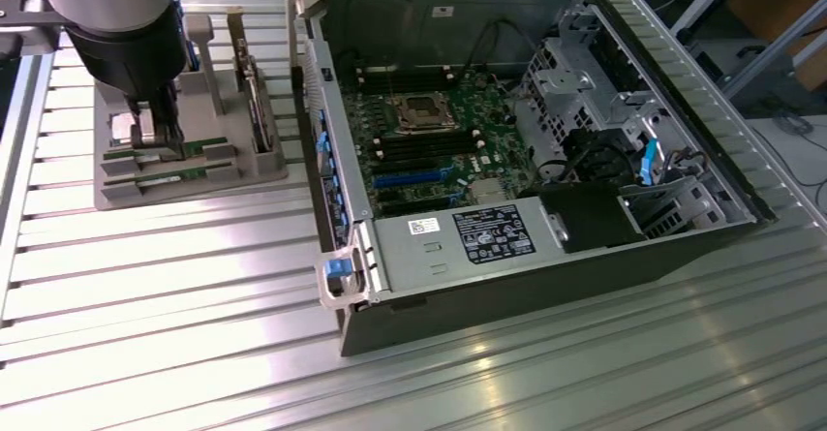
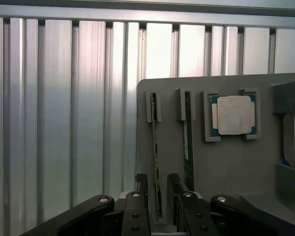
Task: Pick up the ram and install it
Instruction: 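Pick up the ram and move it above insertion slot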
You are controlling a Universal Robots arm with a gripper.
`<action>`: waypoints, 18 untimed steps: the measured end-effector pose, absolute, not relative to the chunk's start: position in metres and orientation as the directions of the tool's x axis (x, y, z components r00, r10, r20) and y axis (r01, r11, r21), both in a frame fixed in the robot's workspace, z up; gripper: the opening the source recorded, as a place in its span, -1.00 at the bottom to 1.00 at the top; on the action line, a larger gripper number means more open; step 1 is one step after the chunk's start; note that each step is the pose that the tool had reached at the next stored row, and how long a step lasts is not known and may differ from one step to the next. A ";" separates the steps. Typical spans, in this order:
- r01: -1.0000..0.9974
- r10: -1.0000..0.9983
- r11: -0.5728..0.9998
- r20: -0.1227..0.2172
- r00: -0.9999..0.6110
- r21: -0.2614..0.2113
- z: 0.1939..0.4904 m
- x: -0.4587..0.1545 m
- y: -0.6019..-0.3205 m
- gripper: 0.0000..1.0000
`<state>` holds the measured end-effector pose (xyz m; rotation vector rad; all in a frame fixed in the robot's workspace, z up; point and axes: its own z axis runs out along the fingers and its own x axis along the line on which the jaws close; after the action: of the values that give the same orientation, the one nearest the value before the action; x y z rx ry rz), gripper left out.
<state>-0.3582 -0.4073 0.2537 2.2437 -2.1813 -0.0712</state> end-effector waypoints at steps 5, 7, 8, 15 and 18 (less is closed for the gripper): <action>-0.999 -0.999 -0.032 -0.025 0.031 0.040 0.248 -0.359 -0.408 -0.40; -0.999 -0.999 -0.034 -0.025 0.033 0.040 0.245 -0.359 -0.409 -0.40; -0.999 -0.999 -0.035 -0.024 0.034 0.040 0.243 -0.359 -0.409 -0.40; -0.998 -0.999 -0.040 -0.025 0.039 0.040 0.236 -0.359 -0.411 -0.40; -0.998 -0.998 -0.056 -0.025 0.055 0.040 0.233 -0.359 -0.411 -0.40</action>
<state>-0.3595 -0.4110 0.2335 2.2732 -2.1495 -0.0709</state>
